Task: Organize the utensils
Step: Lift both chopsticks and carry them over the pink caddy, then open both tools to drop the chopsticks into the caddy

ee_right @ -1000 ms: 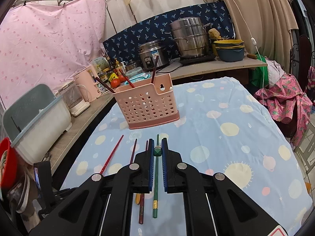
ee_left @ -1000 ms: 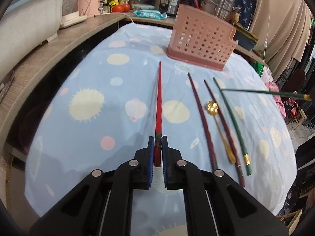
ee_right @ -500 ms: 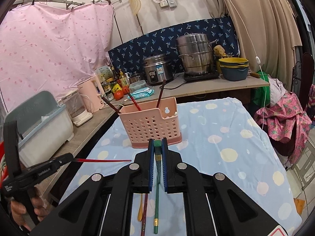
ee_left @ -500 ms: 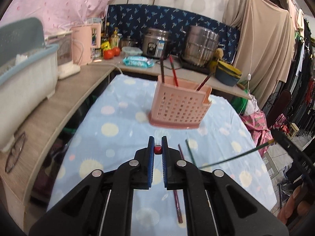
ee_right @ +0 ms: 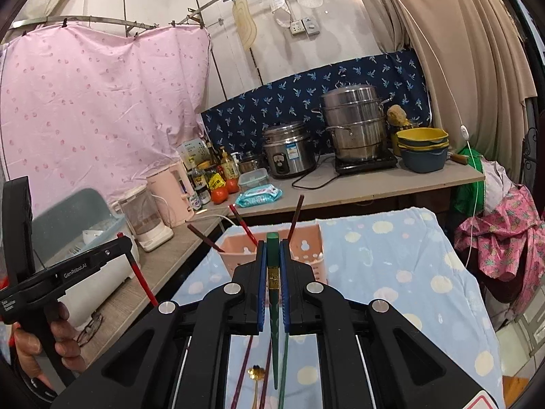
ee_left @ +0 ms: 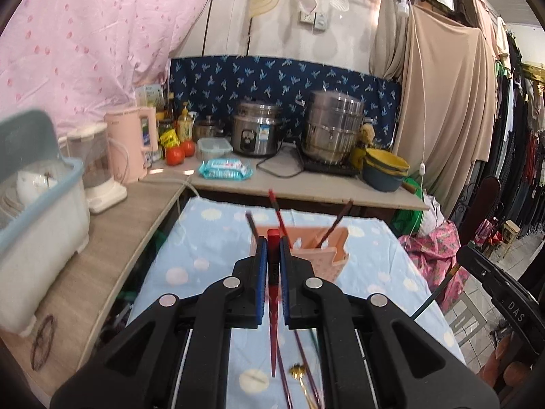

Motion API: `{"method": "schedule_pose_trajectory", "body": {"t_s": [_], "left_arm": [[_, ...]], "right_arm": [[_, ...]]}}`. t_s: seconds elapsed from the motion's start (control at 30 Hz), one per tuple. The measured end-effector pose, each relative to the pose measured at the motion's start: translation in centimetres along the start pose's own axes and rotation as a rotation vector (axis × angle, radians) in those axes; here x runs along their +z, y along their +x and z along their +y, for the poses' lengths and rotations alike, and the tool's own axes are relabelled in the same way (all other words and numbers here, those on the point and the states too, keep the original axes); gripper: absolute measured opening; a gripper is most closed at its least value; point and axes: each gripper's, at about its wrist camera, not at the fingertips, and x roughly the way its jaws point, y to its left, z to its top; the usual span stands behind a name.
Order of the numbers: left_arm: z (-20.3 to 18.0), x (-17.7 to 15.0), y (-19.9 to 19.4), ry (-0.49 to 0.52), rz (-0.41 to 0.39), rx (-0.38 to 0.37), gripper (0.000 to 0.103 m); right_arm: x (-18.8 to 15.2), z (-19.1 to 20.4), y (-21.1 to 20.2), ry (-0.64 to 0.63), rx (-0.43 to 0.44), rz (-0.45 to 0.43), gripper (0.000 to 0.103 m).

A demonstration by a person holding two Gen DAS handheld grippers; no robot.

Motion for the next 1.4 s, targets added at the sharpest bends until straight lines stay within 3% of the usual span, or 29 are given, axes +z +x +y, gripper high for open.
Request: {"method": "schedule_pose_trajectory", "body": {"t_s": [0.47, 0.7, 0.93, 1.2, 1.23, 1.3, 1.33, 1.4], "left_arm": [[-0.2, 10.2, 3.9, -0.047, -0.219, 0.026, 0.007], [0.1, 10.3, 8.6, -0.052, -0.170, 0.040, 0.007], [0.7, 7.7, 12.2, -0.055, -0.082, 0.038, 0.007], [0.8, 6.3, 13.8, -0.056, -0.029, 0.029, 0.008], [0.7, 6.2, 13.8, -0.058, -0.030, 0.032, 0.010], [0.7, 6.1, 13.5, -0.059, -0.039, 0.048, 0.032], [0.8, 6.0, 13.2, -0.063, -0.046, 0.055, 0.038], [0.9, 6.0, 12.9, -0.066, -0.057, 0.062, 0.044]], "right_arm": [[10.8, 0.3, 5.8, 0.025, 0.042, -0.187, 0.007], [11.8, 0.2, 11.5, 0.049, 0.031, -0.161, 0.007], [8.8, -0.2, 16.4, 0.039, 0.020, -0.045, 0.007], [6.6, -0.1, 18.8, 0.021, 0.006, 0.031, 0.007], [6.4, -0.1, 18.8, 0.020, 0.005, 0.034, 0.010], [6.3, -0.1, 18.7, 0.016, -0.011, 0.025, 0.021], [6.3, -0.1, 18.5, 0.016, -0.017, 0.020, 0.027], [6.3, -0.1, 18.1, 0.020, -0.018, 0.015, 0.028]]}}
